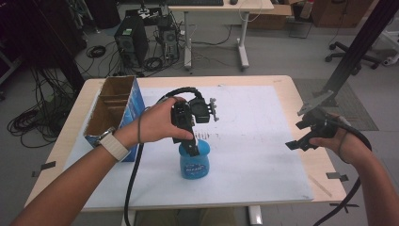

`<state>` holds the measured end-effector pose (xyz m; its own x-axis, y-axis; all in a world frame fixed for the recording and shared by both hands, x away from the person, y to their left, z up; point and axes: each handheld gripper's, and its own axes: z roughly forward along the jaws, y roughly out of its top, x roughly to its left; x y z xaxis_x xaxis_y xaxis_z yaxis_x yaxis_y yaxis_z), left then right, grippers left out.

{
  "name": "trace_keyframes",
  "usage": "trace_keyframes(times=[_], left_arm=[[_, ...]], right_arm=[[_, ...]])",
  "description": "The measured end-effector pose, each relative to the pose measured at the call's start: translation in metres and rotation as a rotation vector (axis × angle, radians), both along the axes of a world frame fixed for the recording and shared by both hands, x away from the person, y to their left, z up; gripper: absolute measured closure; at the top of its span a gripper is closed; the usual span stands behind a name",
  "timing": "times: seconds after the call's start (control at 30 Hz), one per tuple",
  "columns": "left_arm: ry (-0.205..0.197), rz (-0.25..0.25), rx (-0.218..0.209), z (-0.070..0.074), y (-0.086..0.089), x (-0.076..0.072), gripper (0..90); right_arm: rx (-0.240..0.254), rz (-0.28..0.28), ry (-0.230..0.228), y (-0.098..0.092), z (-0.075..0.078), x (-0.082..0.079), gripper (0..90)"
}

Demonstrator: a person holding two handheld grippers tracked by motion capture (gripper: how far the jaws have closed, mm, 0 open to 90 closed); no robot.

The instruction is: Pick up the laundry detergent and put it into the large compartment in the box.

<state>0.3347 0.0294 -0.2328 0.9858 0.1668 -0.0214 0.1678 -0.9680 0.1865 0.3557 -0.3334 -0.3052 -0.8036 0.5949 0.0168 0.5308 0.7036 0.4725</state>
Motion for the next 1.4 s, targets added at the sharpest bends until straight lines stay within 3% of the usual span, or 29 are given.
trace_keyframes(times=[0.73,1.4], left_arm=[[0.005,0.005,0.01,-0.018,0.002,0.003,6.7],[0.021,0.014,-0.008,-0.034,0.005,0.005,6.7]], right_arm=[[-0.001,0.002,0.002,0.002,-0.001,0.002,7.8],[-0.001,0.003,0.005,0.004,-0.003,0.002,7.8]])
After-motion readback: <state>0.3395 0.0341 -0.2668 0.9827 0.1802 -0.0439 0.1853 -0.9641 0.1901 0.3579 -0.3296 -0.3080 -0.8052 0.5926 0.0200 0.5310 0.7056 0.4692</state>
